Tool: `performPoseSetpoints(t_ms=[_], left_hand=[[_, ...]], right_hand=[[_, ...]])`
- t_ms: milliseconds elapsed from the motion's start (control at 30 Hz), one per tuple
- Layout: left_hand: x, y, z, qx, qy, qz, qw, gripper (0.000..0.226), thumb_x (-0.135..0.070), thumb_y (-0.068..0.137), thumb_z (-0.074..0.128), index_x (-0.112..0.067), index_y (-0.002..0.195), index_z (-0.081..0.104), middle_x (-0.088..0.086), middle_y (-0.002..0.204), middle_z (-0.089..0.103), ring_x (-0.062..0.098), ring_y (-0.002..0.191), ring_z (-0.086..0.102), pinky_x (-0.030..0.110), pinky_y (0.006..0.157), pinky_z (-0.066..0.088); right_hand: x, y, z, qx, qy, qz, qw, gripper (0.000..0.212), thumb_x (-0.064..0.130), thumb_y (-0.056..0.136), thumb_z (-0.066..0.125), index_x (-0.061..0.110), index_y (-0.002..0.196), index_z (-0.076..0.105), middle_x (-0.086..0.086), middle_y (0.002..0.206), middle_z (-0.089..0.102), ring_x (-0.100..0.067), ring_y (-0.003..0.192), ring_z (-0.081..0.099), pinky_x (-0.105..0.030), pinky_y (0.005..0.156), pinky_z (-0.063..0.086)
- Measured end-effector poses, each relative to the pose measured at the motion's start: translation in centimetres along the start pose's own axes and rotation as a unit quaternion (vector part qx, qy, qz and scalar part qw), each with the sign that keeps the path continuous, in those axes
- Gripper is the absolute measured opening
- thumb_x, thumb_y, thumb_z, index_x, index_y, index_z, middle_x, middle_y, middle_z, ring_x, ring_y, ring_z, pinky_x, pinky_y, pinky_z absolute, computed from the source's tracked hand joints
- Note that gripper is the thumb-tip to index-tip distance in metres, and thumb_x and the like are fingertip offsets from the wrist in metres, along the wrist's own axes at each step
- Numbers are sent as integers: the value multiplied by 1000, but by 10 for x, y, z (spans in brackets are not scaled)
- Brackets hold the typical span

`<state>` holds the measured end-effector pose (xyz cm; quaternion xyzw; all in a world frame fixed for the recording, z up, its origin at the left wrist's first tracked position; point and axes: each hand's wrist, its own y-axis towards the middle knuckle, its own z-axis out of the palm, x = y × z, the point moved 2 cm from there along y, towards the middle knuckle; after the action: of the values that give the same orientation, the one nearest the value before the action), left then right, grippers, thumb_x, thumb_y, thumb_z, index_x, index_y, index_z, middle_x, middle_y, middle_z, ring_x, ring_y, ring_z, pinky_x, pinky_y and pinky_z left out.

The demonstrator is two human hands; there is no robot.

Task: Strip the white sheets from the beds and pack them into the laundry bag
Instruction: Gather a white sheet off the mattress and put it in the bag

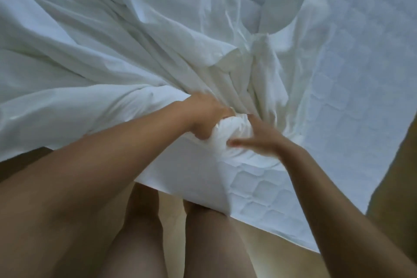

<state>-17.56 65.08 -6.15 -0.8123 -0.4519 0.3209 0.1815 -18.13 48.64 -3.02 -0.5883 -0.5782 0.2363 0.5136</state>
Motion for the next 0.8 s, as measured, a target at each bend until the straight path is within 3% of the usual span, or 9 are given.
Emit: performPoseSetpoints(t_ms=[100,200,267,333,433,500,567,700,800], left_hand=[[2,-3,-6,9,-11,-30,999,86,-32,66,72,-45,139,30,-9,117,62,19,100,59,32,76,46],[4,-19,-3,-38,-25,-61,997,90,-38,69,71,-35,146,25,-6,125,58,19,110,56,34,90,44],[5,-39,5,-88,-44,-106,990,91,-45,70,70,-27,147,24,-5,136,50,18,124,46,36,101,36],[12,-67,13,-133,-76,-191,970,98,-53,70,70,-21,148,22,-3,148,33,18,139,26,40,113,18],[23,-115,33,-202,-111,-285,930,101,-55,71,71,-13,150,23,5,154,24,24,146,10,41,117,0],[35,-144,47,-233,-114,-334,906,102,-57,72,70,-9,150,25,11,156,22,28,147,9,45,117,0],[51,-171,60,-224,-116,-405,879,105,-65,70,67,-14,151,23,11,158,16,28,147,4,52,115,0],[81,-221,91,-264,-237,-529,771,124,-78,54,67,-18,150,18,8,159,8,26,147,-2,54,115,-1],[96,-248,114,-361,-363,-597,617,122,-83,52,54,-21,150,19,7,159,7,25,147,0,52,116,2]], right_hand=[[5,-27,20,-180,-113,-84,974,95,56,75,69,17,148,23,-9,144,38,-28,131,37,-37,105,31],[29,-28,50,-163,-223,-102,956,117,69,73,61,23,148,-16,-14,155,-4,-32,145,-2,-54,115,2],[45,-18,61,-172,-250,-110,946,122,68,73,63,25,140,-30,-16,155,-15,-33,144,-13,-61,112,-2],[66,-6,68,-218,-269,-177,921,125,63,67,73,24,142,-18,-18,157,2,-35,144,0,-62,111,9],[107,11,83,-230,-326,-278,874,129,57,41,86,19,143,18,-22,140,44,-39,128,43,-59,97,39],[136,18,94,-193,-370,-328,847,129,56,42,86,19,146,19,-23,138,46,-39,124,47,-55,94,42],[165,25,108,-171,-405,-371,818,123,55,61,79,21,153,6,-23,150,29,-38,136,32,-53,103,33],[206,29,133,-141,-423,-381,810,108,58,80,63,22,152,-9,-20,155,11,-35,143,13,-52,112,17],[220,32,146,-135,-443,-391,796,92,57,85,57,24,152,2,-15,154,16,-34,142,16,-51,113,14]])
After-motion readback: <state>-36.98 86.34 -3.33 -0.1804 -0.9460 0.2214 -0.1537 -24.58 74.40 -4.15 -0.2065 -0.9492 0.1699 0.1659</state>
